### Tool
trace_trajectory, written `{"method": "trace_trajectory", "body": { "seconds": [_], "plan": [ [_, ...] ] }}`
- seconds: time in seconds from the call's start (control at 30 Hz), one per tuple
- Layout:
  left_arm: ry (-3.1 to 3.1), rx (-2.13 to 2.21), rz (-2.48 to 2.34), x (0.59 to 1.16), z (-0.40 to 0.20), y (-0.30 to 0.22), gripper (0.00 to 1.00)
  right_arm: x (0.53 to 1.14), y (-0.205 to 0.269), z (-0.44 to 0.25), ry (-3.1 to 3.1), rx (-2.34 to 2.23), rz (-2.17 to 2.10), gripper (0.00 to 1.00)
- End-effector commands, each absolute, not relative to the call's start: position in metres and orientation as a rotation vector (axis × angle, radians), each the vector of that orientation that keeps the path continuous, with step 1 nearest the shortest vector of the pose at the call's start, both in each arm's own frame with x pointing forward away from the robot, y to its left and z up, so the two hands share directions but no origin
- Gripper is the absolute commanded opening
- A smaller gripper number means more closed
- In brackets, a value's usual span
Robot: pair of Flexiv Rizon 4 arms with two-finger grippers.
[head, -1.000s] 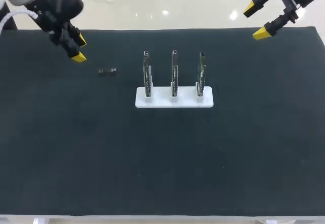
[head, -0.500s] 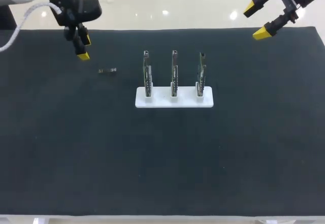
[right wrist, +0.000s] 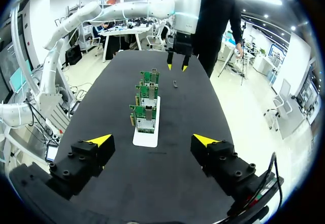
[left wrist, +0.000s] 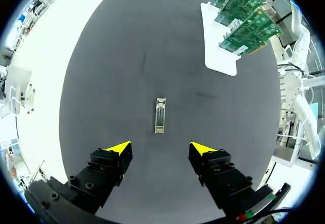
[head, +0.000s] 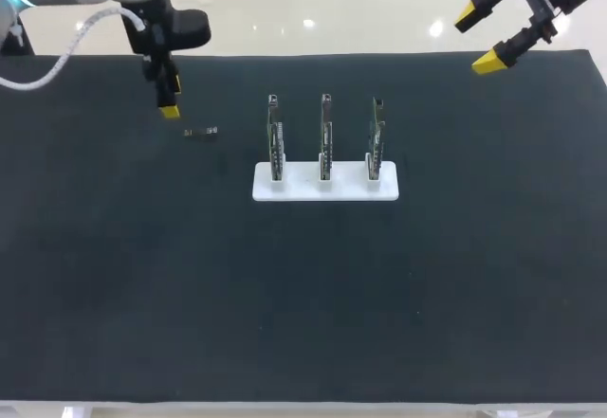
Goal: Pick up the optical module with the left hand, and insert it into the network port with the right hand.
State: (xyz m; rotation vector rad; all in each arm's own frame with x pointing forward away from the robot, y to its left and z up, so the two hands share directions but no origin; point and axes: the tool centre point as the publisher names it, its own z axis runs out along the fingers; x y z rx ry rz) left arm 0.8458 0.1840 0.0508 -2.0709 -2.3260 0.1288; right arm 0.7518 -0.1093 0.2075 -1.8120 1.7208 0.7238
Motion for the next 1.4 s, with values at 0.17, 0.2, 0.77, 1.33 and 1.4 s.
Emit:
{"method": "trace_trajectory", "body": {
  "seconds": [0.17,0.2,0.77,1.33,1.4],
  "plan": [
    [-2.296,-2.038,0.192,0.851,0.036,0.181,1.0,0.752,-0.109,0.207,1.719,-1.812,0.725,1.0],
    [-2.296,-2.037,0.19,0.851,0.034,0.181,1.0,0.752,-0.109,0.207,1.719,-1.812,0.725,1.0],
    [-2.341,-2.015,0.201,0.85,0.028,0.179,1.0,0.752,-0.109,0.207,1.719,-1.812,0.725,1.0],
    [-2.359,-2.062,0.117,0.847,0.013,0.176,1.0,0.752,-0.109,0.207,1.719,-1.812,0.725,1.0],
    [-2.357,-2.064,0.115,0.847,0.01,0.176,1.0,0.752,-0.109,0.207,1.719,-1.812,0.725,1.0]
  ]
}}
